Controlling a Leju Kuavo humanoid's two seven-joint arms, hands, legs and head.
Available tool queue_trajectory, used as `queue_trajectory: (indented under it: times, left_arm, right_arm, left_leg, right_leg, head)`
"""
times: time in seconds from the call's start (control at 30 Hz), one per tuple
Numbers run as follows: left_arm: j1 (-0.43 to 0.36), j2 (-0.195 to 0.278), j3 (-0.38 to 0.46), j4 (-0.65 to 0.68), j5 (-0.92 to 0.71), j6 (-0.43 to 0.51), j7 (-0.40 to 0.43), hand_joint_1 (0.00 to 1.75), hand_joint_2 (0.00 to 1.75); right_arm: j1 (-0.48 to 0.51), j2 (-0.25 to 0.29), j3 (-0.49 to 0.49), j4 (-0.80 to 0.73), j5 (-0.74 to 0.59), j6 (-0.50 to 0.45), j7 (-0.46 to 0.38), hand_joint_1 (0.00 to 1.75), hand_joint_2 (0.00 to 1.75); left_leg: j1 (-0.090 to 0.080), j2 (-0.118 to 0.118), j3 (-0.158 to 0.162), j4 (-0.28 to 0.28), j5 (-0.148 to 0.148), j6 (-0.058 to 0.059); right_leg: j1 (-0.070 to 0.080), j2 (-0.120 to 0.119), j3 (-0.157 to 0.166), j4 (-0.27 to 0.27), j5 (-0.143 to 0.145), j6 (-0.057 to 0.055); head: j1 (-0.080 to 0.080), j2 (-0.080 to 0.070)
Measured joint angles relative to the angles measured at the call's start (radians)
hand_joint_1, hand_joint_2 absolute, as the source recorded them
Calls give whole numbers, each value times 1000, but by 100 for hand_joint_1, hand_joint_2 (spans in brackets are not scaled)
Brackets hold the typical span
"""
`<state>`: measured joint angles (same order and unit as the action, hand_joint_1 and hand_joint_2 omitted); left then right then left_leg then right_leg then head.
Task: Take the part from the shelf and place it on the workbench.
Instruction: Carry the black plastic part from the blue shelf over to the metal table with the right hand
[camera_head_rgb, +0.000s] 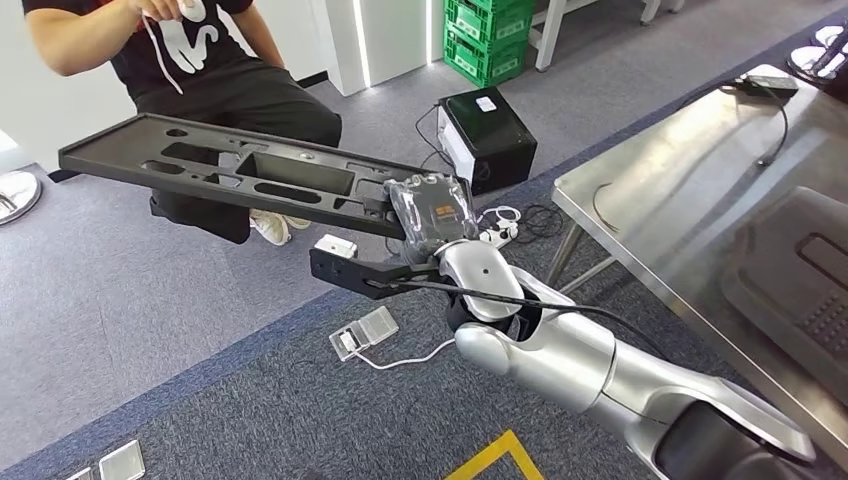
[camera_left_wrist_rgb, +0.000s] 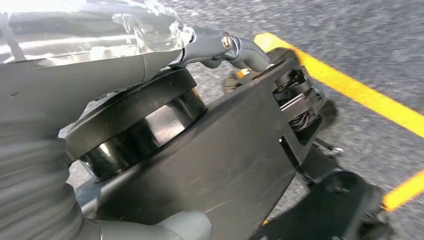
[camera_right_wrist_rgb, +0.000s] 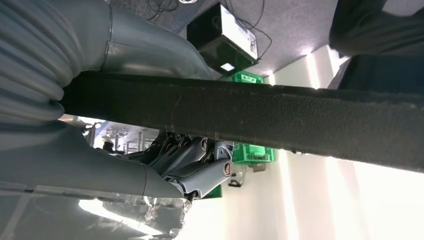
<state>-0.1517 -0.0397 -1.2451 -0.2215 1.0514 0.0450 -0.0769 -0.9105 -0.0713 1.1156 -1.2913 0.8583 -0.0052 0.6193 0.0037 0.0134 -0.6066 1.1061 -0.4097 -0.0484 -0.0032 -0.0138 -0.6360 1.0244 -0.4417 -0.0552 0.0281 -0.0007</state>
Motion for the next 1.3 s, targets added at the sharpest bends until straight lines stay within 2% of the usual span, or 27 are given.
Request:
queue_trajectory:
  times: [0.07, 0.1, 0.13, 0.17, 0.23, 0.3, 0.33, 0.4, 0.47, 0.5, 0.57, 0.6, 0.63, 0.67, 0.7, 0.73, 0.8, 0.87, 0.97, 1.0, 1.07, 1.1, 1.13, 1.17, 1.2, 1.27, 1.3]
  left_arm:
    - [-3, 0, 0, 0, 3, 0, -3, 0, 175]
    - [-4, 1, 0, 0, 5, 0, -3, 0, 175]
    - [-5, 1, 1, 0, 6, 0, -3, 0, 175]
    - [-5, 1, 1, 0, 7, 0, -3, 0, 175]
    - [-3, 1, 1, 0, 9, 0, -2, 0, 175]
    - [-1, 2, 1, 0, 9, 0, -1, 0, 175]
    - [-1, 2, 1, 0, 10, 0, -1, 0, 175]
    - [-1, 1, 1, 0, 11, 0, -1, 0, 175]
    - [-2, 0, 1, 0, 14, 0, -1, 0, 175]
    - [-1, 0, 1, 0, 15, 0, -1, 0, 175]
    - [0, 0, 1, 0, 16, 0, -1, 0, 175]
    - [0, 0, 1, 0, 16, 0, 0, 0, 175]
    - [1, 0, 1, 0, 16, 0, 0, 0, 175]
    - [1, 0, 1, 0, 16, 0, 1, 0, 175]
    - [1, 0, 1, 0, 16, 0, 1, 0, 175]
    - [1, 0, 1, 0, 16, 0, 2, 0, 175]
    - [1, 0, 1, 0, 16, 0, 2, 0, 175]
    - [1, 1, 1, 0, 16, 0, 3, 0, 175]
    - [-2, 2, 1, 0, 15, -1, 4, 0, 175]
    - [-3, 2, 1, 0, 14, -1, 5, 0, 175]
    - [-6, 3, 1, 0, 13, -3, 5, 0, 175]
    - [-8, 3, 1, 0, 13, -3, 5, 0, 175]
    - [-10, 3, 1, 0, 13, -3, 5, 0, 175]
    - [-11, 3, 1, 0, 14, -3, 6, 0, 175]
    - [-11, 4, 1, 0, 14, -3, 7, 0, 175]
    - [-9, 4, 1, 0, 14, -4, 9, 0, 175]
    - [-8, 4, 1, 0, 15, -5, 10, 0, 175]
  right_arm:
    - [-1, 3, 0, 2, -2, -1, -2, 175, 175]
    - [-1, 5, 0, 3, -4, -2, -3, 175, 175]
    - [-1, 5, 1, 5, -7, -2, -3, 175, 175]
    - [-1, 6, 1, 6, -9, -3, -3, 175, 175]
    - [-1, 8, 1, 9, -11, -4, -3, 175, 175]
    - [-2, 10, 1, 11, -11, -6, -3, 175, 175]
    - [-2, 11, 1, 12, -12, -7, -3, 175, 175]
    - [-1, 12, 1, 16, -13, -8, -3, 175, 175]
    - [-1, 10, 0, 20, -14, -10, -3, 175, 175]
    - [-2, 10, 0, 21, -14, -11, -3, 175, 175]
    - [0, 10, -1, 23, -14, -13, -3, 175, 175]
    - [1, 10, -1, 24, -14, -13, -3, 175, 175]
    - [3, 9, -1, 26, -14, -13, -3, 175, 175]
    - [4, 9, -1, 27, -14, -13, -3, 175, 175]
    - [4, 8, -1, 29, -14, -14, -3, 175, 175]
    - [3, 8, -1, 30, -14, -14, -3, 175, 175]
    - [1, 8, -2, 30, -14, -14, -3, 175, 175]
    - [-2, 7, -2, 31, -14, -15, -2, 175, 175]
    - [-3, 4, -4, 34, -14, -17, 4, 175, 175]
    - [-5, 3, -6, 35, -13, -18, 7, 175, 175]
    - [-8, -1, -10, 35, -10, -21, 12, 175, 175]
    - [-8, -3, -12, 35, -9, -22, 14, 175, 175]
    - [-8, -5, -13, 36, -7, -23, 17, 175, 175]
    - [-8, -7, -15, 36, -6, -23, 18, 175, 175]
    - [-8, -9, -17, 36, -5, -23, 19, 175, 175]
    - [-8, -11, -22, 36, -3, -23, 20, 175, 175]
    - [-9, -12, -23, 36, -2, -22, 20, 175, 175]
  left_leg:
    - [-1, -8, -57, 131, -62, -5]
    - [-2, -9, -80, 184, -78, -7]
    - [-2, -10, -91, 207, -77, -8]
    - [0, -10, -87, 192, -55, -9]
    - [5, -19, -44, 78, 17, -10]
    - [9, -35, -3, -30, 56, -4]
    - [8, -40, 5, -54, 57, 1]
    - [5, -36, 7, -60, 56, 15]
    - [6, -28, 11, -68, 60, 28]
    - [8, -24, 12, -71, 62, 33]
    - [7, -15, 12, -72, 62, 39]
    - [6, -10, 12, -72, 62, 40]
    - [6, -6, 13, -72, 61, 40]
    - [5, -2, 14, -72, 60, 40]
    - [5, 1, 16, -72, 58, 39]
    - [5, 4, 19, -72, 56, 37]
    - [3, 10, 21, -73, 53, 30]
    - [0, 16, 23, -75, 51, 21]
    - [-1, 17, 25, -59, 33, 6]
    - [-2, 10, 13, -24, 10, 2]
    - [-2, -4, -42, 101, -53, -2]
    - [-2, -7, -72, 165, -76, -3]
    - [-2, -8, -91, 205, -83, -4]
    - [-2, -8, -94, 207, -69, -4]
    - [-1, -10, -80, 170, -38, -4]
    - [4, -29, -31, 41, 35, -2]
    - [7, -41, -11, -13, 54, 2]
  right_leg:
    - [3, 10, 2, 0, -1, -8]
    - [5, 16, 3, 0, -2, -9]
    - [6, 24, 4, 2, -3, -9]
    - [6, 32, 4, 3, -4, -9]
    - [5, 49, 4, 9, -7, -5]
    - [6, 63, 0, 20, -12, 3]
    - [6, 68, -3, 23, -13, 8]
    - [5, 74, -8, 25, -13, 18]
    - [5, 58, -18, 51, -31, 29]
    - [4, 46, -36, 90, -54, 34]
    - [0, 27, -96, 217, -112, 42]
    - [-2, 24, -125, 274, -131, 44]
    - [-4, 23, -141, 303, -132, 45]
    - [-4, 22, -137, 291, -115, 44]
    - [-4, 19, -113, 240, -82, 41]
    - [-2, 9, -79, 165, -47, 38]
    - [7, -9, -23, 48, -9, 29]
    - [15, -10, -11, 20, -10, 21]
    - [8, 3, -3, 5, -4, 6]
    - [5, 7, 2, 0, -2, 1]
    - [6, 16, 5, -2, -2, -7]
    - [8, 23, 6, -1, -3, -9]
    - [10, 30, 6, 0, -4, -10]
    - [10, 39, 6, 2, -5, -11]
    - [11, 48, 7, 5, -6, -10]
    - [11, 65, 6, 12, -9, -6]
    - [12, 73, 2, 17, -10, -3]
  head:
    - [-16, 0]
    - [-22, 0]
    - [-26, 0]
    - [-29, 0]
    - [-34, 0]
    - [-37, 0]
    - [-37, 0]
    - [-33, 0]
    - [-27, 0]
    - [-22, 0]
    - [-9, 0]
    - [-4, 0]
    - [0, 0]
    - [4, 0]
    - [9, 0]
    - [13, 0]
    - [19, 0]
    - [20, 0]
    - [12, 0]
    - [7, 0]
    - [-10, 0]
    - [-16, 0]
    - [-21, 0]
    - [-23, 0]
    - [-26, 0]
    - [-32, 0]
    - [-34, 0]
